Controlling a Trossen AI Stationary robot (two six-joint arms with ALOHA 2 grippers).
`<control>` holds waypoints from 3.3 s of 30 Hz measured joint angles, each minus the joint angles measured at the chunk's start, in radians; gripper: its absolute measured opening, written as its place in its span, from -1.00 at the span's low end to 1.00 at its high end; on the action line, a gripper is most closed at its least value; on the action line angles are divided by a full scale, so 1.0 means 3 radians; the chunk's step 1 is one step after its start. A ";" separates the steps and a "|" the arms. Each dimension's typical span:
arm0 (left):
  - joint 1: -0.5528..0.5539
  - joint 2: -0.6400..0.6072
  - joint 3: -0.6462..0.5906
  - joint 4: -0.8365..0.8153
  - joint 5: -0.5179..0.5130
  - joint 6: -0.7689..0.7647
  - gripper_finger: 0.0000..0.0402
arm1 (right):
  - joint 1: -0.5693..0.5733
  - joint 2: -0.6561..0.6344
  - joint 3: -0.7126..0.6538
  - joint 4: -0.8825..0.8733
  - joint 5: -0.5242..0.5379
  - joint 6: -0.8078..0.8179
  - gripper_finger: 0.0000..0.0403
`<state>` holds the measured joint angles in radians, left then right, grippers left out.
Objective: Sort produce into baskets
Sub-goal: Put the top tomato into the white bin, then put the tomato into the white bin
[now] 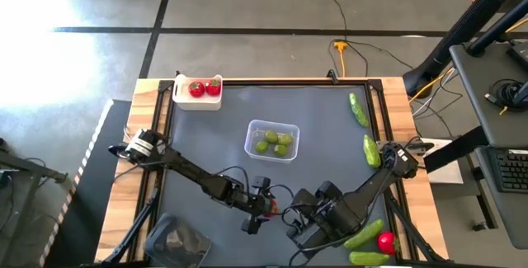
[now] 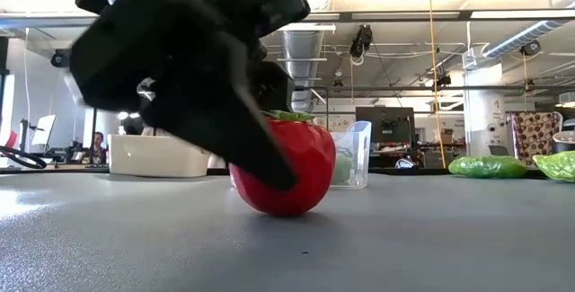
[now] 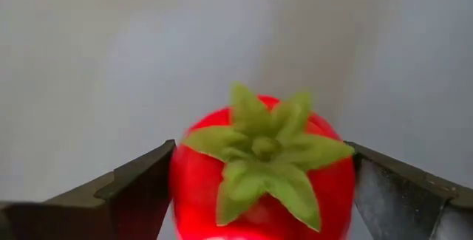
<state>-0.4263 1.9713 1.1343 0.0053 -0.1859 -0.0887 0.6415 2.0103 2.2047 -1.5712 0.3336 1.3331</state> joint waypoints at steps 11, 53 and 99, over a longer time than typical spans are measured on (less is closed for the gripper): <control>-0.0022 -0.0227 0.0000 -0.0028 -0.0229 -0.0002 0.39 | -0.0192 -0.0149 0.0000 0.0002 -0.0161 -0.0415 0.81; 0.3966 -0.1347 -0.0277 -0.2319 -0.0735 -0.2661 0.40 | -0.3361 -0.2930 -0.2952 0.2231 -0.0792 -0.4607 0.80; 0.3028 -0.1424 0.1418 -0.3917 -0.1265 -0.1669 0.73 | -0.3276 -0.2549 -0.2974 0.2322 -0.1402 -0.4736 0.80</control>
<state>0.4820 1.5440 1.5599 -1.1697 -0.5655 -0.5895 -0.3413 1.2457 1.3127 -0.8748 -0.0870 -0.0876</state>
